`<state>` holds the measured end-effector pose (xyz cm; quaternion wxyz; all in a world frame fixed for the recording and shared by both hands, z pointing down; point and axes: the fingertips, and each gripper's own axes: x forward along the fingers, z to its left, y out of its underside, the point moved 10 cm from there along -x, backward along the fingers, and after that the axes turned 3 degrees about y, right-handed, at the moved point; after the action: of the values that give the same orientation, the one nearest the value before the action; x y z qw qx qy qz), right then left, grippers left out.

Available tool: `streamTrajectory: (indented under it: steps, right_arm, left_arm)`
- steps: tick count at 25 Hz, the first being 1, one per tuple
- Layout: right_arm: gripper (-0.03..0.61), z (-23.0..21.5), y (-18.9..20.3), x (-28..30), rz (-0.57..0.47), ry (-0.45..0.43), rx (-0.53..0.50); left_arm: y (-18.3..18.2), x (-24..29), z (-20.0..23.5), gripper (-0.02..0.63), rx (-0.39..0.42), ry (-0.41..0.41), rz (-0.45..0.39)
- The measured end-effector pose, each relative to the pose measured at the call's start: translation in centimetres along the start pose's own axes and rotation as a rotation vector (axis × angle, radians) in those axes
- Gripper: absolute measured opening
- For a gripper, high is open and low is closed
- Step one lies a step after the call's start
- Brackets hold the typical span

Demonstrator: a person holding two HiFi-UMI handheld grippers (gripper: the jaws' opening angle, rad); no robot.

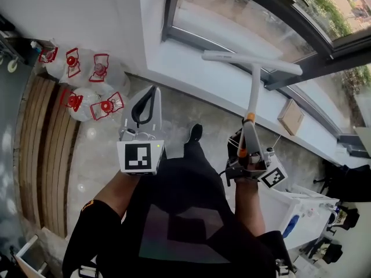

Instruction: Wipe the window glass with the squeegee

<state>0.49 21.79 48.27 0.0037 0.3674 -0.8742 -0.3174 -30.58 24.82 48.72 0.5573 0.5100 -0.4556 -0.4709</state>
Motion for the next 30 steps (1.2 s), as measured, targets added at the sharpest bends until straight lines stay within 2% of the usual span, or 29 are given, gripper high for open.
streamTrajectory:
  steps: [6,12,15,20,24,30]
  right_arm:
    - [0.049,-3.4,-2.1,3.0,0.024,-0.046,0.039]
    - [0.049,-7.8,-6.4,5.6,0.035,-0.086,0.072]
    - [0.049,-9.2,-9.2,6.7,0.044,-0.111,0.058]
    - [0.049,-12.1,-14.2,8.8,0.056,-0.174,-0.023]
    - [0.049,-13.1,-17.6,9.9,0.054,-0.229,-0.026]
    - [0.049,-14.0,-20.4,12.6,0.05,-0.291,-0.034]
  left_arm:
    - [0.0,2.4,0.4,0.018,0.025,-0.073,0.011]
    - [-1.0,7.6,-1.5,0.018,0.057,-0.113,0.004]
    - [-1.5,10.5,-2.8,0.018,0.04,-0.129,0.007]
    - [-2.7,15.5,-4.8,0.018,0.051,-0.16,-0.011]
    - [-3.9,18.3,-6.4,0.018,0.061,-0.192,-0.013]
    - [-6.1,21.1,-6.5,0.018,0.081,-0.205,-0.048]
